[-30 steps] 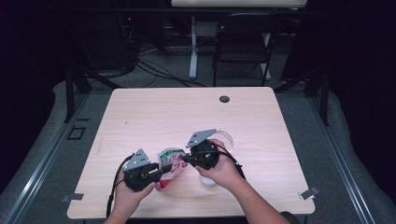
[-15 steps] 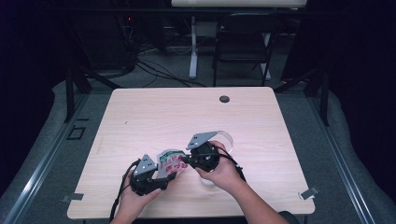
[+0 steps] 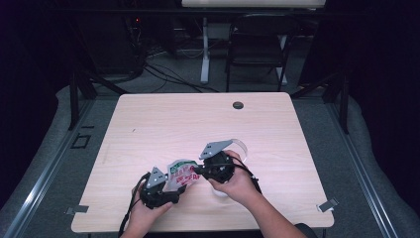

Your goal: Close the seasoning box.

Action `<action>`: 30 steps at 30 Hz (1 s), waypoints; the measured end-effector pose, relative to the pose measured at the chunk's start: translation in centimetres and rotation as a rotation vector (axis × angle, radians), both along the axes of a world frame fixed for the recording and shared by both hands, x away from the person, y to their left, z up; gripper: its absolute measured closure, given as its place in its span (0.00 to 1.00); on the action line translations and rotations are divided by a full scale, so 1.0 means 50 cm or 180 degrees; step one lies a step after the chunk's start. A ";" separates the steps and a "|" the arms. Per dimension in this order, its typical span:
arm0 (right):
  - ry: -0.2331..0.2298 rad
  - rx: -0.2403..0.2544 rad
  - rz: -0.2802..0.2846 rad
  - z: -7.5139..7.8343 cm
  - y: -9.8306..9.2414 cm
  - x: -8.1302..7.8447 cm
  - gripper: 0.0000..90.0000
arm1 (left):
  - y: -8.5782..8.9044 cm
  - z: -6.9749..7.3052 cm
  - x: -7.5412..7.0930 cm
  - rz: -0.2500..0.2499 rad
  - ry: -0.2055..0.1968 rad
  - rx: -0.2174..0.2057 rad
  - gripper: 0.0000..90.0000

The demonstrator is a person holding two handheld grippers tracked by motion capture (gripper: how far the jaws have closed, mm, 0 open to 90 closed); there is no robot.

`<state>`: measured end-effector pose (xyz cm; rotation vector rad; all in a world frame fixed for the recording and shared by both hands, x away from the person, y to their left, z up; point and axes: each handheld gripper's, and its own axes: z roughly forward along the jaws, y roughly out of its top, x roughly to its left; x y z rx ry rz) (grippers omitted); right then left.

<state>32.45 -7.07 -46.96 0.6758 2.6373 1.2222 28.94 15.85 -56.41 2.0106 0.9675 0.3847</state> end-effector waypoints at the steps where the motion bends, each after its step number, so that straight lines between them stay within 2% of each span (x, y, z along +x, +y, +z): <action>1: 0.0003 0.0004 0.0003 0.000 0.000 0.000 1.00 | 0.000 -0.003 0.002 0.0009 0.0021 -0.0014 0.30; 4: 0.0006 0.0007 0.0010 0.000 -0.001 0.000 1.00 | 0.001 -0.011 0.006 0.0013 0.0034 -0.0053 0.27; 7: 0.0010 -0.0011 0.0020 0.001 -0.002 0.001 1.00 | -0.001 -0.019 0.008 0.0013 0.0035 -0.0032 0.26; 8: 0.0002 -0.0011 0.0027 0.001 -0.002 0.001 1.00 | -0.001 -0.022 0.010 0.0003 0.0067 0.0007 0.25; 11: 0.0010 0.0019 0.0028 -0.001 -0.003 0.003 1.00 | -0.002 -0.034 0.020 -0.0034 0.0268 0.0046 0.24; 12: 0.0024 0.0044 0.0004 -0.002 -0.003 0.002 1.00 | -0.002 -0.036 0.021 -0.0044 0.0283 0.0049 0.24; 19: 0.0018 0.0029 0.0017 -0.001 -0.003 0.002 1.00 | -0.011 -0.045 0.027 -0.0069 0.0264 0.0140 0.24; 25: 0.0012 0.0008 0.0024 -0.001 -0.003 0.002 1.00 | -0.012 -0.047 0.028 -0.0066 0.0278 0.0133 0.25; 30: 0.0008 0.0012 0.0028 -0.001 -0.003 0.002 1.00 | -0.013 -0.047 0.028 -0.0065 0.0281 0.0256 0.28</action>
